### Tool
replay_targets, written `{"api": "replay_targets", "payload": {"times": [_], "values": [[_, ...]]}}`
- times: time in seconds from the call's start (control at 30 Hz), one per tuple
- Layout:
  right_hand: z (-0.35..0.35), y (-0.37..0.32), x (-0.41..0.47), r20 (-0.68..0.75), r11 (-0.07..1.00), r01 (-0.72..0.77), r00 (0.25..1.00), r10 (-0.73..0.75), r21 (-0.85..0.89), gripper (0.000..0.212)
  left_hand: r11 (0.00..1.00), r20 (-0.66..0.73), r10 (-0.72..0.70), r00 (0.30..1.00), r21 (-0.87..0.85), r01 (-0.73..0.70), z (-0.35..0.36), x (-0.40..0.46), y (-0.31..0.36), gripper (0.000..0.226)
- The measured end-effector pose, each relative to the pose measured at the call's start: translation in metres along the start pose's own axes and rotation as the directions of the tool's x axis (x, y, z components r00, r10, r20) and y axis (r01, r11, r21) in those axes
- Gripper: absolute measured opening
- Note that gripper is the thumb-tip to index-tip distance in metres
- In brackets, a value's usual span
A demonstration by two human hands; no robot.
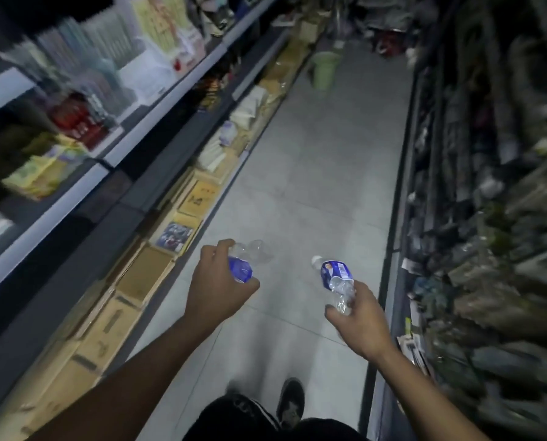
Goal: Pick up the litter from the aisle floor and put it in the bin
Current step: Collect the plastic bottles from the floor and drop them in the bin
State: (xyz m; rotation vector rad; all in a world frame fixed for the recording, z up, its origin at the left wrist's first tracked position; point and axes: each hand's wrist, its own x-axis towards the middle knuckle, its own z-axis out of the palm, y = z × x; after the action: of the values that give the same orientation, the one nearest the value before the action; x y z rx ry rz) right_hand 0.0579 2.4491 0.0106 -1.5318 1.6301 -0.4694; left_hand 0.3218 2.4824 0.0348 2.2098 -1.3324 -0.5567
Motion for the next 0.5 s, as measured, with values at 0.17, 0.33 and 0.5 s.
{"api": "replay_targets", "payload": {"times": [0.17, 0.33, 0.5], "values": [[-0.013, 0.002, 0.015, -0.085, 0.997, -0.066, 0.994, 0.07, 0.046, 0.027, 0.995, 0.08, 0.082, 0.993, 0.043, -0.085, 0.005, 0.038, 0.025, 0.079], [-0.015, 0.001, 0.021, -0.167, 0.992, -0.104, 0.979, 0.116, 0.074, 0.028, 0.982, 0.141, 0.174, 0.975, 0.053, -0.183, 0.006, 0.068, 0.041, 0.079], [-0.023, 0.008, 0.036, -0.182, 0.991, -0.084, 0.978, 0.103, 0.108, 0.024, 0.976, 0.162, 0.209, 0.964, 0.025, -0.216, 0.025, 0.096, 0.055, 0.083]]}}
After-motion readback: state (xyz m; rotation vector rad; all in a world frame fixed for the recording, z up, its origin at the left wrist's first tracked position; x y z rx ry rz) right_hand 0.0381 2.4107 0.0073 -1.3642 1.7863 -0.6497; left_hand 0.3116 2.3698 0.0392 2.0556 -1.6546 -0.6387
